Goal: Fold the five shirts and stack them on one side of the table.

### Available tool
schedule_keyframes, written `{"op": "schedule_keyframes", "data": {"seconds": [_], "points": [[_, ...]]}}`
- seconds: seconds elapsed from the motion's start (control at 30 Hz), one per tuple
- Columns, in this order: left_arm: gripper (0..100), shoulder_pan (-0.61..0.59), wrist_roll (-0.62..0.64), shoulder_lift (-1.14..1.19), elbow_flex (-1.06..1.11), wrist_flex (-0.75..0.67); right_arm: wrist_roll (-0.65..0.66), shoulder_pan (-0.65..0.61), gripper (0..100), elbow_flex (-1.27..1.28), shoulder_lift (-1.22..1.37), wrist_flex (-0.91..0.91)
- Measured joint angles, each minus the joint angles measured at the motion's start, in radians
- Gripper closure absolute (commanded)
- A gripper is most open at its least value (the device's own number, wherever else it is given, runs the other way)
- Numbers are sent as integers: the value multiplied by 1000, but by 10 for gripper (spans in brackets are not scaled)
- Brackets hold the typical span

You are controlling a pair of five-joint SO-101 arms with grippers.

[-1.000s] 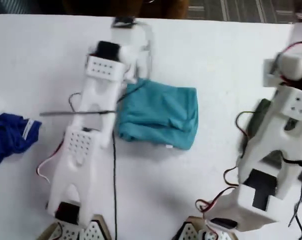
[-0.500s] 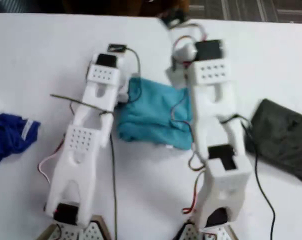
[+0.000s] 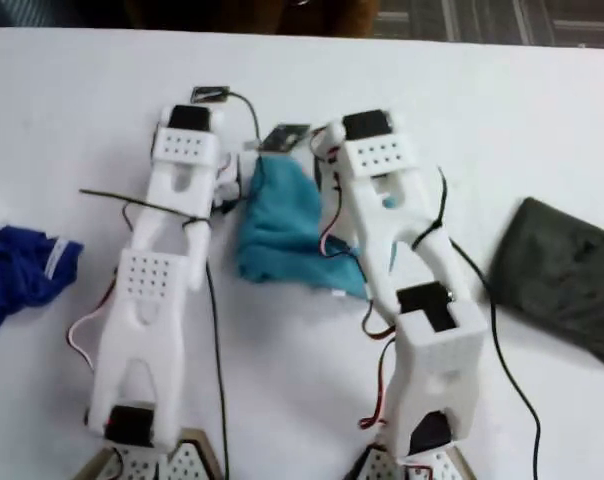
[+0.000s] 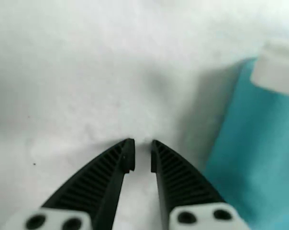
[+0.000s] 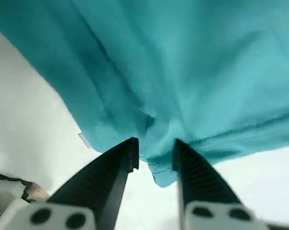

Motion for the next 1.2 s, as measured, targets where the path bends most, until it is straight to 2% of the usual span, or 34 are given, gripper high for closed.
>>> {"op": "schedule_keyframes", "data": {"seconds": [0.47, 0.6, 0.67, 0.77, 0.83, 1.2], "points": [[931, 0, 0, 0, 2, -9, 63, -3, 836, 6, 3, 0], [931, 0, 0, 0, 2, -9, 63, -2, 841, 6, 86, 0], [931, 0, 0, 0, 2, -9, 63, 0, 880, 6, 106, 0], [931, 0, 0, 0, 2, -9, 63, -2, 991, 6, 115, -14], [931, 0, 0, 0, 2, -9, 63, 2, 964, 6, 115, -26], [932, 0, 0, 0, 2, -9, 63, 54, 980, 6, 115, -18]]}}
